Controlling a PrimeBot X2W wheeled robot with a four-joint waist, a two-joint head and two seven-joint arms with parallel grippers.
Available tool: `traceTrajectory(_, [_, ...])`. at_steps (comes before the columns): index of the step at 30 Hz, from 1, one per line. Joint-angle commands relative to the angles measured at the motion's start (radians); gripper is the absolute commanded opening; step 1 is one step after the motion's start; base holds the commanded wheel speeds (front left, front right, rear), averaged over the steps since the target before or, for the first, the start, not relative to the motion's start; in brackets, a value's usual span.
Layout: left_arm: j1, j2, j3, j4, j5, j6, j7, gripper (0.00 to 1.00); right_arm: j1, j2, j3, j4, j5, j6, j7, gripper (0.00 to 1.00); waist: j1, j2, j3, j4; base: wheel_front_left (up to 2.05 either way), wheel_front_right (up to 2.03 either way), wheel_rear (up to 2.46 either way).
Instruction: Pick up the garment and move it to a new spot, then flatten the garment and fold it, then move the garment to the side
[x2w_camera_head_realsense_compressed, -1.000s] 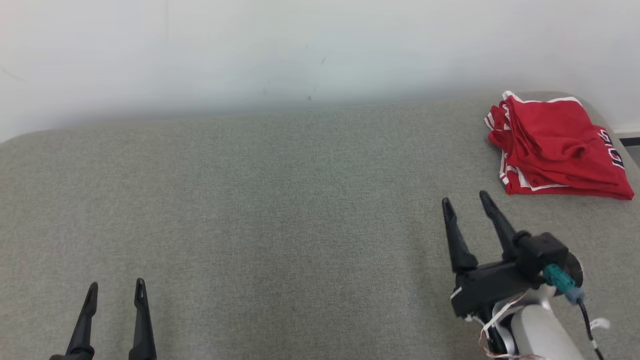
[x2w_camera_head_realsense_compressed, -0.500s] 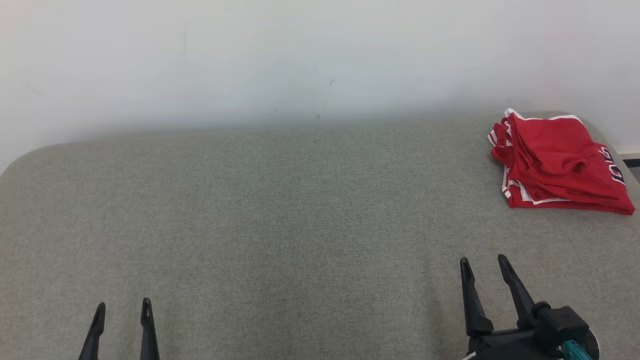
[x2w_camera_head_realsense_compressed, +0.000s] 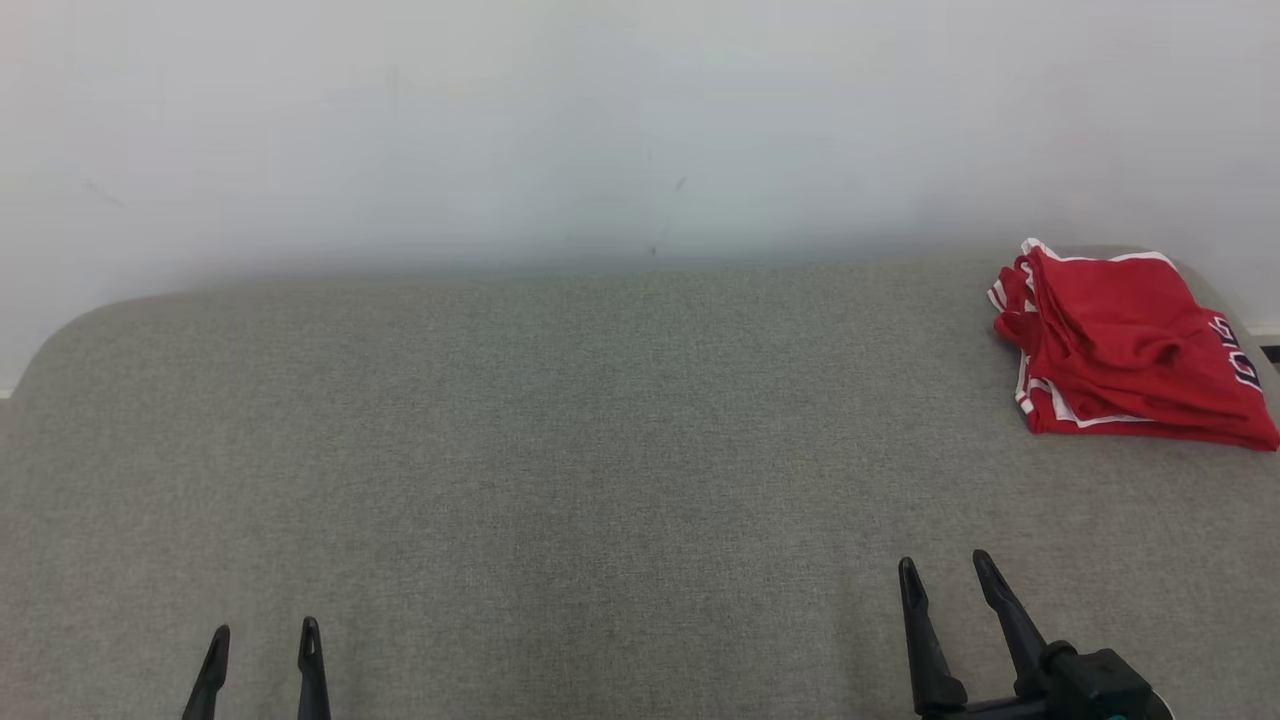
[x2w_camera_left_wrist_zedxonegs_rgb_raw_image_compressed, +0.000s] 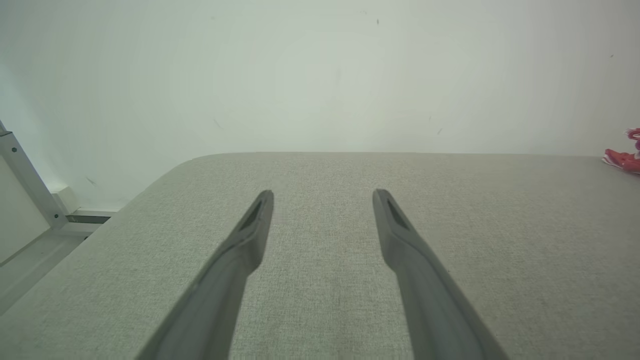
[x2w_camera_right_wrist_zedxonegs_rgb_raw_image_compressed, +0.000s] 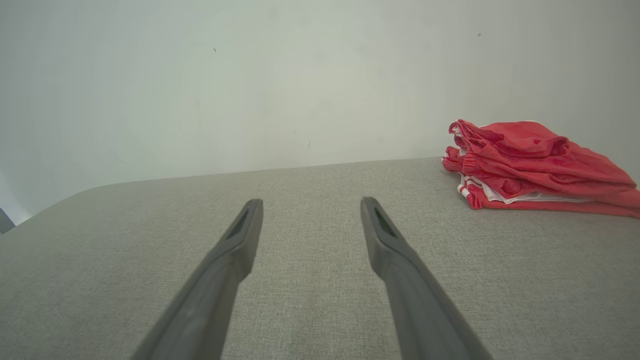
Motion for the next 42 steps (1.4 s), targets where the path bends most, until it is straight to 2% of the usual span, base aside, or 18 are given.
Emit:
traceTrajectory(1, [0.0, -0.003, -0.001, 0.01, 0.006, -0.004, -0.003, 1.0, 0.007, 0.004, 0.001, 0.005, -0.003, -0.003, -0.004, 1.0, 0.0, 0.0, -0.003, 0.006, 0.0, 0.0, 0.0])
traceTrajectory(23, [-0.01, -0.006, 0.008, 0.027, 0.018, 0.006, -0.003, 1.0, -0.01, 0.005, 0.011, 0.027, 0.014, -0.003, -0.005, 1.0, 0.0, 0.0, -0.005, 0.003, 0.0, 0.0, 0.0])
traceTrajectory(24, [-0.005, -0.005, 0.004, 0.029, 0.018, 0.002, 0.0, 0.0, -0.001, 0.001, 0.009, 0.031, 0.011, 0.0, 0.001, 0.0, 0.0001, 0.0, -0.005, 0.004, 0.0, 0.0, 0.0])
traceTrajectory(27, [-0.003, -0.009, 0.006, 0.058, 0.008, 0.001, 0.007, 0.0, 0.008, 0.001, 0.009, 0.052, 0.022, 0.0, 0.006, 0.0, 0.0002, 0.0, -0.005, 0.004, 0.0, 0.0, 0.0])
traceTrajectory(42, [-0.047, -0.009, 0.007, 0.073, -0.297, -0.002, 0.083, 0.0, -0.027, -0.009, -0.004, 0.057, 0.329, 0.0, 0.07, 0.0, 0.0002, 0.0, -0.001, 0.008, 0.0, 0.0, 0.0])
